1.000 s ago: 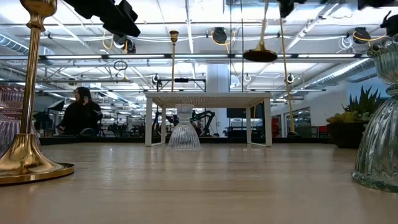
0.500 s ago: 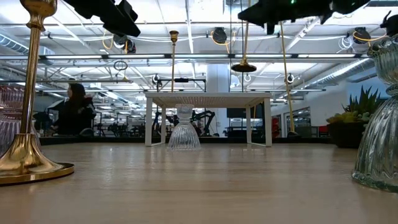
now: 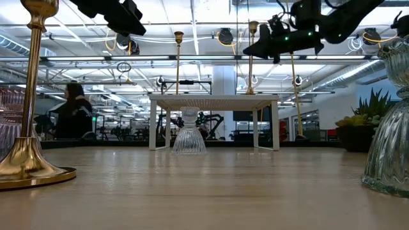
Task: Pick & Place candle stick holders
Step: Put the right gold candle holder on the shelf aligned with the other gold candle holder
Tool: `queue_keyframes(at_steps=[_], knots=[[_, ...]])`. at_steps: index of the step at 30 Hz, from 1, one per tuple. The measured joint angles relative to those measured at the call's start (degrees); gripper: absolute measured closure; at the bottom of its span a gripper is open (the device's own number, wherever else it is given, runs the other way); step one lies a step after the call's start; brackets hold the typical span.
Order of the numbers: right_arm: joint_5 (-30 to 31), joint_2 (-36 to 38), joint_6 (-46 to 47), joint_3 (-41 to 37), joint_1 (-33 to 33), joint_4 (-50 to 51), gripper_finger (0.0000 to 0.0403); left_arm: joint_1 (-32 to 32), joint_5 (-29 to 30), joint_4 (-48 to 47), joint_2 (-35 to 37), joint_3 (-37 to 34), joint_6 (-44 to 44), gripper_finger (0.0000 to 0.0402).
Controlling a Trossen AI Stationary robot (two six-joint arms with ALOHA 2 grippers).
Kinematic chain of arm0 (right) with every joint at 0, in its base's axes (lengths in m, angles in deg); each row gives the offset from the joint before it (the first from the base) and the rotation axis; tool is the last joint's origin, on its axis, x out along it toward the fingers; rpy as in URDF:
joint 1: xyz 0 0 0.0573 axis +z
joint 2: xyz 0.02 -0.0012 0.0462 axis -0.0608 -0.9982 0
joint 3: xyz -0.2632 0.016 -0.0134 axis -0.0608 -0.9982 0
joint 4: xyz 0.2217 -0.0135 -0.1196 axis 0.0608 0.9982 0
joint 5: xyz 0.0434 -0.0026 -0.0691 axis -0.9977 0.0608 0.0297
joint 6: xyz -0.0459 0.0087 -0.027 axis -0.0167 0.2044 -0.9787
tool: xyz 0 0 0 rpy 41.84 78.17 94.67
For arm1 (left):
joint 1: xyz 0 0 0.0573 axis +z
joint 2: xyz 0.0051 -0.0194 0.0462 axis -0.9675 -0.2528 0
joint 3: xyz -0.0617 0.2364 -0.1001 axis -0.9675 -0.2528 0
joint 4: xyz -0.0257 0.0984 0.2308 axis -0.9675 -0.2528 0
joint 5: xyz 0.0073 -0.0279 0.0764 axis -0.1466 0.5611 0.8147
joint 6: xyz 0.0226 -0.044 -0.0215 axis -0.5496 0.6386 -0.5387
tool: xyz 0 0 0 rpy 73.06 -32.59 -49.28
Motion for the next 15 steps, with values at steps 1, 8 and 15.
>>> queue_keyframes(at_steps=[1, 8, 15], knots=[[0.0, -0.8, 0.2, 0.0, -0.5, -0.7, 0.0397, 0.0, 0.0, 0.1, 0.0, 0.0, 0.0, 0.0188], [-0.1, -4.7, 1.3, 0.0, -2.1, -3.7, 0.0397, 0.0, 0.0, 0.0, 0.0, 0.0, 0.0, 0.0188], [-2.5, -5.7, 1.0, 0.1, -2.1, -5.8, 0.0395, 0.0, 0.0, 0.0, 0.0, 0.0, 0.0, 0.0188]])
